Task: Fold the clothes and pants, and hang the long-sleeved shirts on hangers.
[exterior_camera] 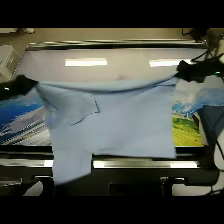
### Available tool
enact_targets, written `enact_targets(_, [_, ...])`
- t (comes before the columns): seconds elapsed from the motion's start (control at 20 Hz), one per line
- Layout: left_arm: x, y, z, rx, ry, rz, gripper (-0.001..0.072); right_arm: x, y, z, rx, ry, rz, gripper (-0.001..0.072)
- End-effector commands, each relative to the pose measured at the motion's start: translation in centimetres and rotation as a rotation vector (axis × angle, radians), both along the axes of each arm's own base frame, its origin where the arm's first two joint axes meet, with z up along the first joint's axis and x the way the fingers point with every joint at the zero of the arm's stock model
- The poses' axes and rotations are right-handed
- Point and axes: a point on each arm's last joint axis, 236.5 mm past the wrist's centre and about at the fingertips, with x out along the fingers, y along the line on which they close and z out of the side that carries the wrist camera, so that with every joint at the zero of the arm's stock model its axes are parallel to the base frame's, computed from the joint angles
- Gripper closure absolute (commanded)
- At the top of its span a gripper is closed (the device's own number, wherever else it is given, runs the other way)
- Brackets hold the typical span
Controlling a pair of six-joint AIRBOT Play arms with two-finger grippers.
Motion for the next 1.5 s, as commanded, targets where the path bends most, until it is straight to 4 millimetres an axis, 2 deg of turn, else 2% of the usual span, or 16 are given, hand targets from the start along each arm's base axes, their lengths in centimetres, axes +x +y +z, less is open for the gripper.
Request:
enact_targets(0.0, [3.3,0.1,-10.6,-0.076,0.136,0.107,0.0686,4.5,3.1,-8.5,0.14,0.067,-0.107,0.0673])
enact_targets(0.1, [4.8,0.1,-12.2,-0.162,0.159,0.158,0.0686,5.6,3.1,-8.9,0.184,0.054,-0.168,0.0672])
enact_targets(0.2, [4.6,-0.4,-14.2,-0.183,0.212,0.148,0.0686,5.5,3.0,-9.7,0.18,0.074,-0.173,0.0672])
enact_targets(0.3, [3.9,-1.1,-14.9,-0.2,0.253,0.115,0.0683,4.4,3.1,-10.3,0.181,0.127,-0.158,0.067])
enact_targets(0.35, [3.5,-1.1,-14.6,-0.206,0.264,0.093,0.0606,3.7,2.4,-9.9,0.184,0.145,-0.16,0.0577])
enact_targets(0.4, [2.7,-0.8,-14.2,-0.203,0.287,0.044,0.0345,2.6,1.2,-9.3,0.175,0.169,-0.154,0.0363])
enact_targets(0.45, [1.2,0.3,-13.8,-0.194,0.339,-0.009,0.0084,0.3,-1.0,-9.2,0.128,0.226,-0.12,0.023])
enact_targets(0.5, [-0.9,2.1,-13.8,-0.173,0.412,-0.049,0.0067,-3.1,-3.4,-9.4,0.095,0.335,-0.114,0.0223])
enact_targets(0.6, [-7.0,6.0,-16.0,-0.149,0.653,-0.034,0.0074,-9.5,-6.7,-10.0,0.1,0.537,-0.094,0.0216])
enact_targets(0.65, [-10.2,7.2,-17.6,-0.132,0.767,-0.04,0.0127,-12.2,-7.2,-10.4,0.125,0.607,-0.08,0.0215])
enact_targets(0.7, [-13.2,7.8,-19.4,-0.124,0.861,-0.042,0.0151,-14.3,-7.2,-11.0,0.144,0.649,-0.077,0.0214])
enact_targets(0.8, [-16.3,6.5,-21.9,-0.153,0.902,-0.115,0.0209,-17.5,-6.3,-12.3,0.16,0.675,-0.076,0.0206])
enact_targets(0.9, [-16.9,4.9,-23.4,-0.18,0.869,-0.162,0.0211,-19.5,-5.3,-13.3,0.166,0.678,-0.072,0.0203])
enact_targets(1.05, [-15.9,4.5,-23.9,-0.19,0.806,-0.163,0.0215,-21.1,-4.5,-13.6,0.173,0.698,-0.057,0.0203])
enact_targets(1.3, [-14.8,2.4,-25.1,-0.241,0.805,-0.198,0.0266,-20.9,-3.9,-13.0,0.2,0.682,-0.054,0.0203])
enact_targets(1.45, [-13.9,1.4,-25.7,-0.219,0.794,-0.195,0.0342,-21.1,-3.8,-13.0,0.202,0.692,-0.048,0.0203])
